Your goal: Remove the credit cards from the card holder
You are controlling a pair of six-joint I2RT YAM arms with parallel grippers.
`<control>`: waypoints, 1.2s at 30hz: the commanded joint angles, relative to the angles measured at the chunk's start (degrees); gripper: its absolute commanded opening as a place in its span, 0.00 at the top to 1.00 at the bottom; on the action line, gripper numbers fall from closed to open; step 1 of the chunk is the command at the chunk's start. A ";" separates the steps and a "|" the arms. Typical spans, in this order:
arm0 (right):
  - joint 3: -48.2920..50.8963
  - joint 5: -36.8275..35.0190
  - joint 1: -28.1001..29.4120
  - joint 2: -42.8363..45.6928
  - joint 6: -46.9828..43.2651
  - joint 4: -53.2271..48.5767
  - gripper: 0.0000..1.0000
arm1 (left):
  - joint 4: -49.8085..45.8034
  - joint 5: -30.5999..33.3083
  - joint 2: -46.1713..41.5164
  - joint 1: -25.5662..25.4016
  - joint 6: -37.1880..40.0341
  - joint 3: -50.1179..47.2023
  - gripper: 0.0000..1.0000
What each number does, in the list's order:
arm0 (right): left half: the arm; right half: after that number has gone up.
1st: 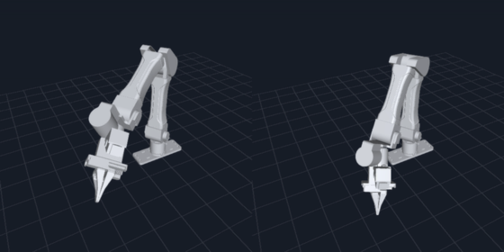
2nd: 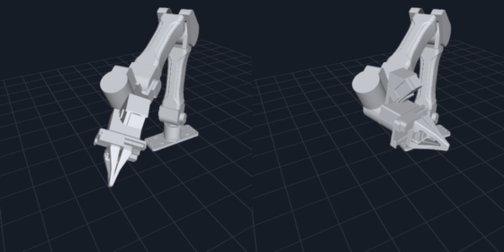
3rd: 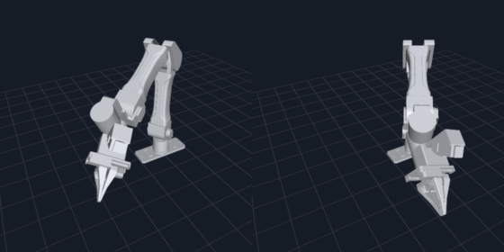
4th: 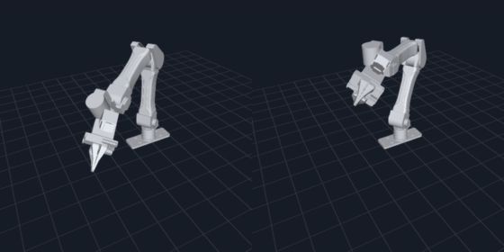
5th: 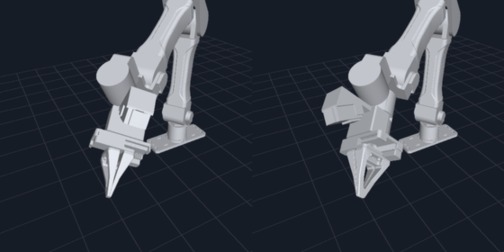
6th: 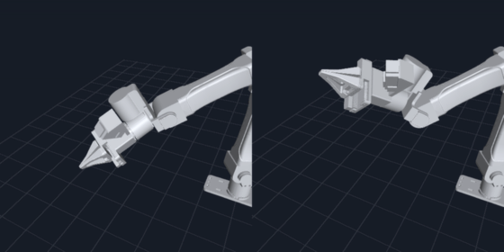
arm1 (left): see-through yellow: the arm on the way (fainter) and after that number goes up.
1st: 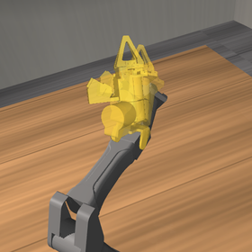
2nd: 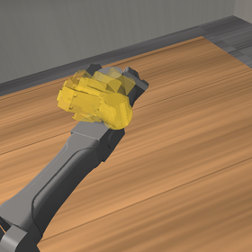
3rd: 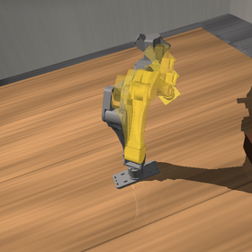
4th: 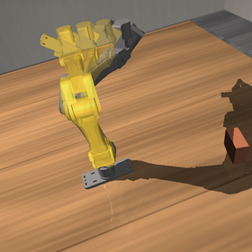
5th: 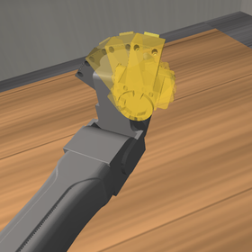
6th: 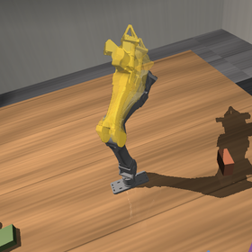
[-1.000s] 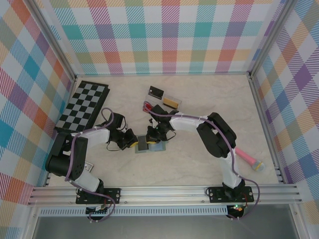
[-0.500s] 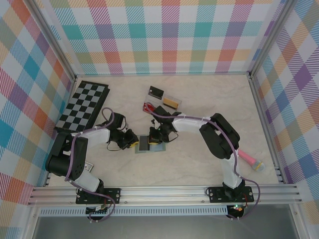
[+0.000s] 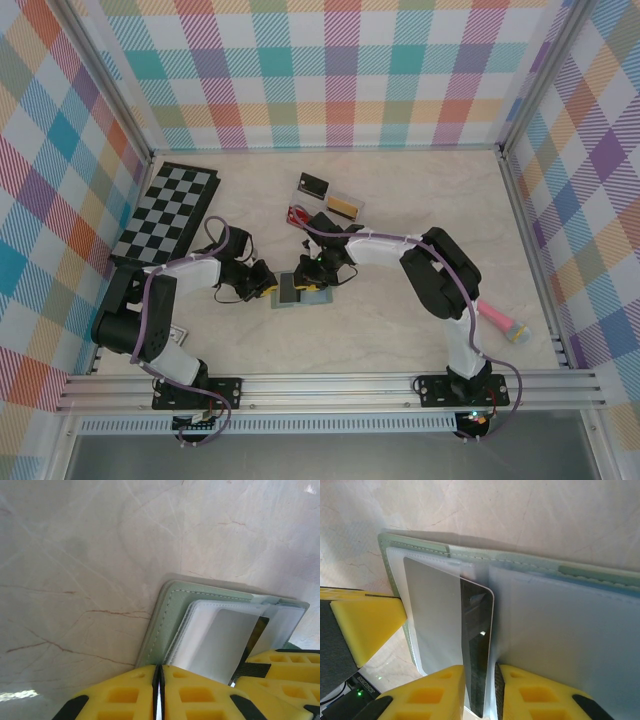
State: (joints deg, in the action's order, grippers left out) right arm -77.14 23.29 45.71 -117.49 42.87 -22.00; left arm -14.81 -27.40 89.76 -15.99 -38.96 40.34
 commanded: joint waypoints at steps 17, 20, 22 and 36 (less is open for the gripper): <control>-1.36 3.07 -0.79 -2.28 -0.03 2.12 0.89 | -3.71 1.50 0.96 -0.80 1.37 -0.08 0.89; -1.09 1.30 -1.37 -0.92 -1.54 0.06 0.93 | -4.52 2.24 0.30 -0.80 1.56 0.22 0.86; -0.39 -0.11 -1.93 0.24 -2.71 -1.66 0.94 | -4.94 2.61 -0.01 -0.80 1.64 0.44 0.84; 3.28 0.71 -5.41 6.82 -10.77 -5.55 1.00 | -5.68 1.89 -1.61 -0.80 1.69 1.57 0.79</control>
State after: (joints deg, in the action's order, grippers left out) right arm -75.18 24.53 40.71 -113.47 34.74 -25.39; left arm -15.53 -27.38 89.52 -16.12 -37.91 40.91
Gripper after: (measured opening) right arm 0.044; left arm 0.206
